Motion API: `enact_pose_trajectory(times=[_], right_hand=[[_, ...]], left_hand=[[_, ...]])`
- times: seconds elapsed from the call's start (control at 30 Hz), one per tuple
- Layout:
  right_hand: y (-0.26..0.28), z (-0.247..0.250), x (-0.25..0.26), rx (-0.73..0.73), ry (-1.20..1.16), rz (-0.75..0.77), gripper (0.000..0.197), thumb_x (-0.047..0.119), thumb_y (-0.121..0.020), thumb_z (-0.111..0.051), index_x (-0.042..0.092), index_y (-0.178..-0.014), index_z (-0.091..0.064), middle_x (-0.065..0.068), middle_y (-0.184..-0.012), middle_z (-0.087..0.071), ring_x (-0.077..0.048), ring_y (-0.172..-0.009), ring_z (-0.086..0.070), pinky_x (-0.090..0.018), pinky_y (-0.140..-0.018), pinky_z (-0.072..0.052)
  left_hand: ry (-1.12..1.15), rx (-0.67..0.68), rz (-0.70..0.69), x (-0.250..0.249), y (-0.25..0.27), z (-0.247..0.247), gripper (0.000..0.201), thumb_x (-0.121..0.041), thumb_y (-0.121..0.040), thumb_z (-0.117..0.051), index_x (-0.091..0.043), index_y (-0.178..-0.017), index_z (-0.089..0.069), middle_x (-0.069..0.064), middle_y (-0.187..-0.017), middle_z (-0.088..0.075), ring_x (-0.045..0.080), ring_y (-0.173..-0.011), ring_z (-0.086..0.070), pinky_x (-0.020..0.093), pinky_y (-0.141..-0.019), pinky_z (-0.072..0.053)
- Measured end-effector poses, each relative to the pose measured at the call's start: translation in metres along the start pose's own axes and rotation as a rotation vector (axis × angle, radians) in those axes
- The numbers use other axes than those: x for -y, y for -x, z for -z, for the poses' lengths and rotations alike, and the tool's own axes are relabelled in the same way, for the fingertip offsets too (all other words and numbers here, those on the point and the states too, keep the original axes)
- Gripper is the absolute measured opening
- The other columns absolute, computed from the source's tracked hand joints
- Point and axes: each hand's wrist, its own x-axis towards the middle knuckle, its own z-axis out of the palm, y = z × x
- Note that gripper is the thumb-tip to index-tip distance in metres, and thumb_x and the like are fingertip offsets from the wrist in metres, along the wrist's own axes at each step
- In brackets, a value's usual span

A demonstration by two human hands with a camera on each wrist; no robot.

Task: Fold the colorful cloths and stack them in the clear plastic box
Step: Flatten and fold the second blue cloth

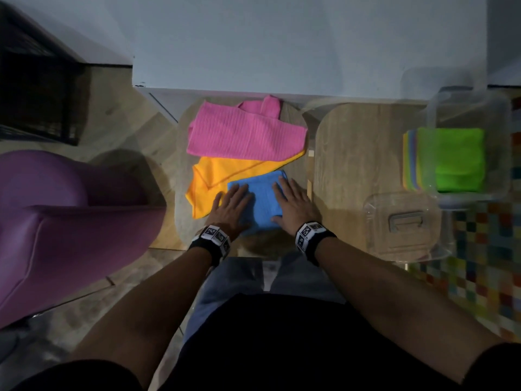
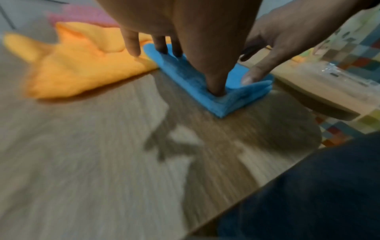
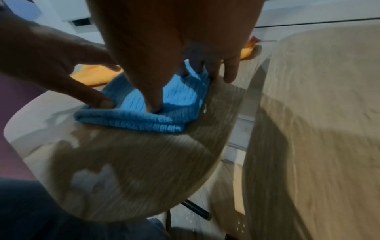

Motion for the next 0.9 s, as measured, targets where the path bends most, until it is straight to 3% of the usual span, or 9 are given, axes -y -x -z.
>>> enact_pose_trajectory(times=[0.1, 0.27, 0.33, 0.43, 0.6, 0.7, 0.77, 0.83, 0.9], right_hand=[[0.002, 0.000, -0.001, 0.014, -0.021, -0.080, 0.102, 0.061, -0.083, -0.057, 0.021, -0.154, 0.004, -0.006, -0.161, 0.012, -0.032, -0.148, 0.009, -0.048, -0.120, -0.007], [0.001, 0.009, 0.012, -0.054, -0.171, -0.196, 0.093, 0.048, -0.068, -0.075, 0.023, -0.143, -0.026, -0.010, -0.145, -0.027, -0.034, -0.133, -0.031, -0.049, -0.102, -0.040], [0.004, 0.006, 0.011, -0.096, -0.319, -0.279, 0.078, 0.046, -0.067, -0.073, 0.024, -0.133, -0.037, -0.007, -0.134, -0.035, -0.032, -0.121, -0.043, -0.045, -0.093, -0.047], [0.011, 0.009, 0.005, -0.072, -0.526, -0.385, 0.059, 0.042, -0.076, -0.069, 0.021, -0.127, -0.046, -0.007, -0.131, -0.044, -0.032, -0.114, -0.051, -0.039, -0.091, -0.048], [0.014, 0.009, -0.013, 0.139, -0.765, -0.389, 0.044, 0.025, -0.082, -0.070, 0.015, -0.121, -0.054, -0.008, -0.125, -0.058, -0.028, -0.112, -0.058, -0.037, -0.094, -0.049], [0.020, 0.010, -0.026, 0.140, -0.895, -0.429, 0.047, 0.023, -0.077, -0.075, 0.015, -0.120, -0.056, -0.005, -0.121, -0.060, -0.024, -0.108, -0.060, -0.029, -0.086, -0.048], [0.028, 0.012, -0.036, 0.122, -1.057, -0.480, 0.060, 0.033, -0.076, -0.078, 0.018, -0.127, -0.053, 0.003, -0.119, -0.057, -0.020, -0.111, -0.057, -0.027, -0.090, -0.044], [0.032, 0.013, -0.048, 0.070, -1.350, -0.531, 0.079, 0.054, -0.067, -0.080, 0.024, -0.133, -0.049, 0.008, -0.122, -0.056, -0.017, -0.113, -0.057, -0.033, -0.097, -0.045], [0.039, 0.027, -0.057, 0.054, -1.728, -0.586, 0.092, 0.071, -0.051, -0.081, 0.022, -0.124, -0.055, 0.001, -0.111, -0.065, -0.020, -0.096, -0.066, -0.034, -0.080, -0.055]], left_hand=[[0.025, 0.022, 0.115, 0.009, 0.006, 0.007, 0.097, -0.061, -0.079, -0.061, -0.034, -0.151, -0.002, 0.000, -0.161, 0.012, 0.026, -0.148, 0.009, 0.049, -0.119, -0.006], [0.342, -0.199, 0.369, -0.006, 0.004, 0.023, 0.077, -0.052, -0.072, -0.072, -0.020, -0.135, -0.041, 0.008, -0.135, -0.040, 0.032, -0.121, -0.043, 0.043, -0.094, -0.042], [0.559, -0.274, 0.582, -0.010, 0.000, 0.025, 0.068, -0.058, -0.074, -0.068, -0.013, -0.121, -0.047, 0.010, -0.119, -0.050, 0.033, -0.108, -0.053, 0.041, -0.084, -0.047], [0.788, -0.155, 0.754, -0.014, -0.004, 0.025, 0.065, -0.062, -0.073, -0.070, -0.011, -0.109, -0.052, 0.006, -0.101, -0.061, 0.030, -0.094, -0.061, 0.035, -0.072, -0.046], [0.841, 0.006, 0.666, -0.018, -0.010, 0.033, 0.030, -0.043, -0.083, -0.066, -0.017, -0.088, -0.053, 0.001, -0.076, -0.052, 0.021, -0.077, -0.049, 0.030, -0.065, -0.036], [0.911, 0.006, 0.618, -0.038, -0.015, 0.054, 0.015, -0.034, -0.084, -0.064, -0.024, -0.095, -0.063, 0.001, -0.084, -0.058, 0.021, -0.082, -0.052, 0.029, -0.070, -0.037], [1.009, 0.011, 0.578, -0.060, -0.019, 0.074, 0.024, -0.034, -0.078, -0.063, -0.025, -0.100, -0.068, 0.002, -0.089, -0.063, 0.024, -0.086, -0.057, 0.028, -0.073, -0.041], [1.115, 0.038, 0.520, -0.083, -0.025, 0.093, 0.022, -0.037, -0.067, -0.063, -0.022, -0.082, -0.068, 0.006, -0.086, -0.064, 0.025, -0.083, -0.057, 0.028, -0.070, -0.042], [1.228, 0.085, 0.500, -0.105, -0.031, 0.108, 0.025, -0.038, -0.049, -0.064, -0.022, -0.069, -0.068, 0.007, -0.081, -0.064, 0.026, -0.080, -0.055, 0.038, -0.071, -0.045]])
